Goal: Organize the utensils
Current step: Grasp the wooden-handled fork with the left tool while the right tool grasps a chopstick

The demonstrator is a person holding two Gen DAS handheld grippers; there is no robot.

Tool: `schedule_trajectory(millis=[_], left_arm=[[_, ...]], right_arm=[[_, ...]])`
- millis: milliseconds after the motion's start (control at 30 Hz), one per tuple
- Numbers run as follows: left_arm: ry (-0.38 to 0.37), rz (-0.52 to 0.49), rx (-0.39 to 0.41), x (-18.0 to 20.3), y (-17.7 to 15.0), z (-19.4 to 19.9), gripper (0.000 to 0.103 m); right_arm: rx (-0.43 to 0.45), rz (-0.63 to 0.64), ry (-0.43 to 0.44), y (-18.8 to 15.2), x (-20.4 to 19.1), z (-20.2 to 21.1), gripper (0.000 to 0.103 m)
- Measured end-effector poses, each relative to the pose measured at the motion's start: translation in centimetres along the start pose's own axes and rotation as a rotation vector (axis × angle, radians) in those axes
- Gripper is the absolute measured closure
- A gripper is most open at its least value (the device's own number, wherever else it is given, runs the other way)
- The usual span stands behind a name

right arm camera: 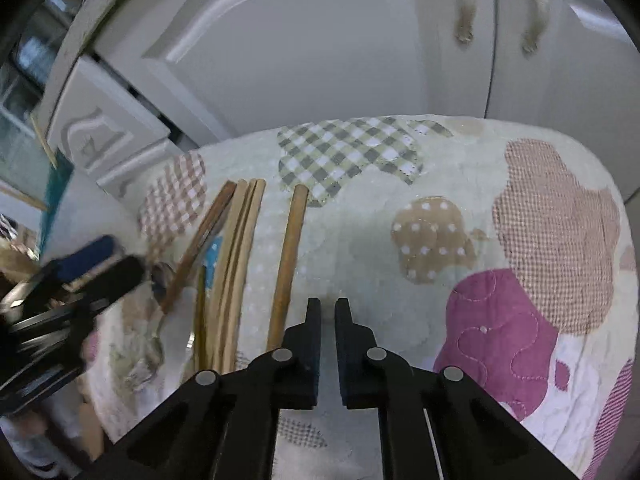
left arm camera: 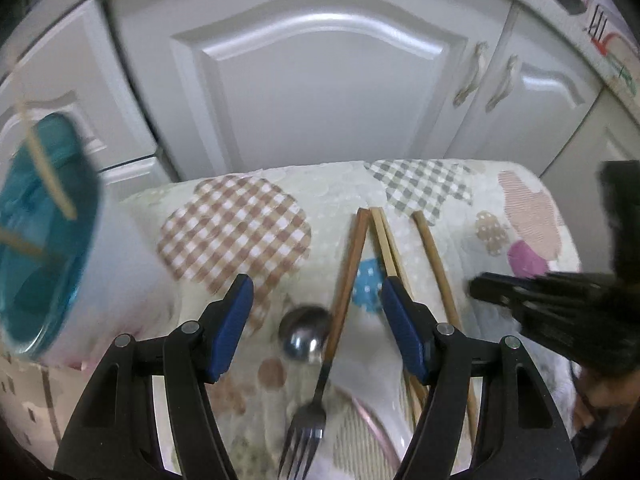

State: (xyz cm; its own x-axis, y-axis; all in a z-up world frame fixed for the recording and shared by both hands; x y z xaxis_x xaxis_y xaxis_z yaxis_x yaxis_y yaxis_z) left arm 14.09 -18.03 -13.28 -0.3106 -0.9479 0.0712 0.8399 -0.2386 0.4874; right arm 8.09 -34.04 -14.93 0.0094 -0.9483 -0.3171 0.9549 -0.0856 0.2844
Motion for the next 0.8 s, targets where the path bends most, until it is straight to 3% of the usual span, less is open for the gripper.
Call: schedule_trajectory(millis=[67,167,300,400,600,733,800], left_arm=[[0.001,-0.009,-0.034,0.4,0.6,-1.5,0.043],[-0.001,-0.033,-0.081,1.0,1.1,-3.3,0.051],[-0.019,-0.054,-0.140,1.7,1.0,-5.2,0.068],[-0.034,-0.040,-0.164,1.8,0.9,-6.1,0.092],[-0.078,-0.012,-0.125,1.2,0.6,-3.5,0.095],[-0.154,0.038,-0.076,0.2,0.3,0.5,0.095],[-0.182,0.054,-0.045,-0.4,0.1,2.7,0.095]], right_arm=[[0.017,-0.009,0.014,0.4,0.1,0.4,0.093],[0.017,0.000,0.040,0.8,-0.1,0.7,0.075],[0.016,0.002,0.054,1.6,-0.5,0.4,0.074],[0.006,0.019,0.032,2.3,-1.0,-0.5,0.074],[0.012,0.060,-0.022,4.4,-2.4,-3.1,0.075],[0.027,0.100,-0.057,5.5,-3.2,-4.1,0.094],[0.037,0.090,-0.043,5.3,-3.1,-3.2,0.095]])
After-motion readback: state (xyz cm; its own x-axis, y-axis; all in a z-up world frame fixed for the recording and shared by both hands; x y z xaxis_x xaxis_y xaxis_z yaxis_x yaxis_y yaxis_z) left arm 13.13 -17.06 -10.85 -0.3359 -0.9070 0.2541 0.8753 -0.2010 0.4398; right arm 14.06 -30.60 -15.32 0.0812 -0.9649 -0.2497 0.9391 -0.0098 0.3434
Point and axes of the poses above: each gripper's, at about its wrist camera, not at the fingertips, and z roughly against the way its jaws point, x to its right, y to its top, the point moved 9 cm from there along -z, roughly the way its jaws point, and after that the axes turned 4 degrees about z, right-handed, at the moved point
